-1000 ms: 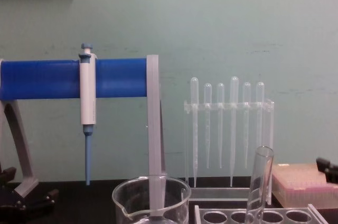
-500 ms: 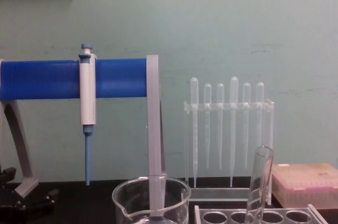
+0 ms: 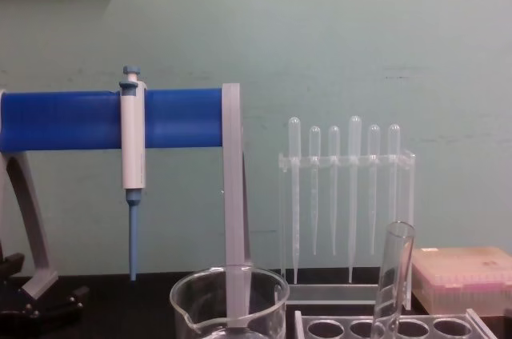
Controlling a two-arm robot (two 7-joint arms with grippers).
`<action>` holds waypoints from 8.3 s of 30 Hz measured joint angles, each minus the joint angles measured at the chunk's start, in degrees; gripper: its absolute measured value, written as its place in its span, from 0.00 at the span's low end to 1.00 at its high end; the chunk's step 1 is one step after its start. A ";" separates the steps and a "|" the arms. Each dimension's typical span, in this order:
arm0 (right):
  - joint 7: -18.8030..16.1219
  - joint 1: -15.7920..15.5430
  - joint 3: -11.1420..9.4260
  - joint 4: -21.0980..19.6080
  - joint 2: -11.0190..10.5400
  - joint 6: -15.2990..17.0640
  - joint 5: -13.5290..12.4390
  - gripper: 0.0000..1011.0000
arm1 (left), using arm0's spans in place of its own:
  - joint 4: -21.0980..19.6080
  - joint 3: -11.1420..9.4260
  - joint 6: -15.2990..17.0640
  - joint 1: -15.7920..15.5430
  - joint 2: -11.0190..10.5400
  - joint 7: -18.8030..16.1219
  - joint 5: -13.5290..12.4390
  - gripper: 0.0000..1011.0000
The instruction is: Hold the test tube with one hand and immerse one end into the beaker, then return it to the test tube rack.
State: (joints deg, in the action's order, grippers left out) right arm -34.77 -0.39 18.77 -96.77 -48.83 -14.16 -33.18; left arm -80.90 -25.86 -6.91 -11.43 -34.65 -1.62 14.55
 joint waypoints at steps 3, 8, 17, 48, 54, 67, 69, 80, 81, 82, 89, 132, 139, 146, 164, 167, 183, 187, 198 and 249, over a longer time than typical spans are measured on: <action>-2.04 2.15 1.20 1.20 1.45 2.47 -0.74 0.99 | 0.00 0.00 0.00 0.00 0.00 0.00 0.00 0.99; -3.31 5.18 2.92 2.66 3.54 5.58 0.12 0.99 | 0.00 0.00 0.00 0.00 0.00 0.00 0.00 0.99; -4.47 9.20 4.92 4.40 6.82 7.61 3.66 0.99 | 0.01 0.00 0.00 0.00 0.00 0.00 0.00 0.99; -5.67 13.33 7.22 6.99 11.66 8.76 5.14 0.93 | 0.00 0.00 0.00 0.00 0.00 0.00 0.00 0.99; -5.66 13.29 7.16 6.94 11.60 8.69 5.16 0.77 | 0.00 0.00 0.00 0.00 0.00 0.00 0.00 0.99; -5.63 13.23 7.08 6.87 11.54 8.60 5.21 0.37 | 0.00 0.00 0.00 0.00 0.00 0.00 0.00 0.99; -5.62 13.22 7.07 6.86 11.52 8.58 5.21 0.30 | 0.00 0.00 0.00 0.00 0.00 0.00 0.00 0.99; -5.59 13.21 7.03 6.83 11.50 8.52 5.20 0.24 | 0.00 0.00 0.00 0.00 0.00 0.00 0.00 0.99; -5.59 13.21 7.03 6.83 11.50 8.52 5.20 0.24 | 0.00 0.00 0.00 0.00 0.00 0.00 0.00 0.99; -5.50 13.25 7.01 6.82 11.45 8.51 5.32 0.24 | 0.00 0.00 0.00 0.00 0.00 0.00 0.00 0.99; -4.77 14.05 6.37 6.20 11.04 8.78 5.80 0.24 | 0.00 0.00 0.00 0.00 0.00 0.00 0.00 0.99; -3.13 22.48 5.10 -3.99 5.03 22.46 -3.60 0.24 | 0.00 0.00 0.00 0.00 0.00 0.00 0.00 0.99; -3.14 22.39 5.03 -3.99 5.10 22.44 -3.56 0.24 | 0.00 0.00 0.00 0.00 0.00 0.00 0.00 0.99; -3.17 22.29 4.96 -3.97 5.15 22.39 -3.50 0.24 | 0.00 0.00 0.00 0.00 0.00 0.00 0.00 0.99; -3.17 22.21 4.89 -3.91 5.21 22.29 -3.44 0.24 | 0.00 0.00 0.00 0.00 0.00 0.00 0.00 0.99; -3.17 22.19 4.88 -3.91 5.21 22.29 -3.43 0.24 | 0.00 0.00 0.00 0.00 0.00 0.00 0.00 0.99; -3.17 22.19 4.89 -3.91 5.21 22.29 -3.42 0.24 | 0.00 0.00 0.00 0.00 0.00 0.00 0.00 0.99; -3.17 22.19 4.89 -3.92 5.22 22.29 -3.42 0.24 | 0.00 0.00 0.00 0.00 0.00 0.00 0.00 0.99; -3.17 22.19 4.89 -3.91 5.21 22.29 -3.42 0.24 | 0.00 0.00 0.00 0.00 0.00 0.00 0.00 0.99; -3.17 22.19 4.89 -3.92 5.22 22.29 -3.42 0.24 | 0.00 0.00 0.00 0.00 0.00 0.00 0.00 0.99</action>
State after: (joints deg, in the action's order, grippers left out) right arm -37.94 21.80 23.66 -100.69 -43.61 8.13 -36.60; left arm -80.90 -25.86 -6.91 -11.43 -34.65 -1.62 14.55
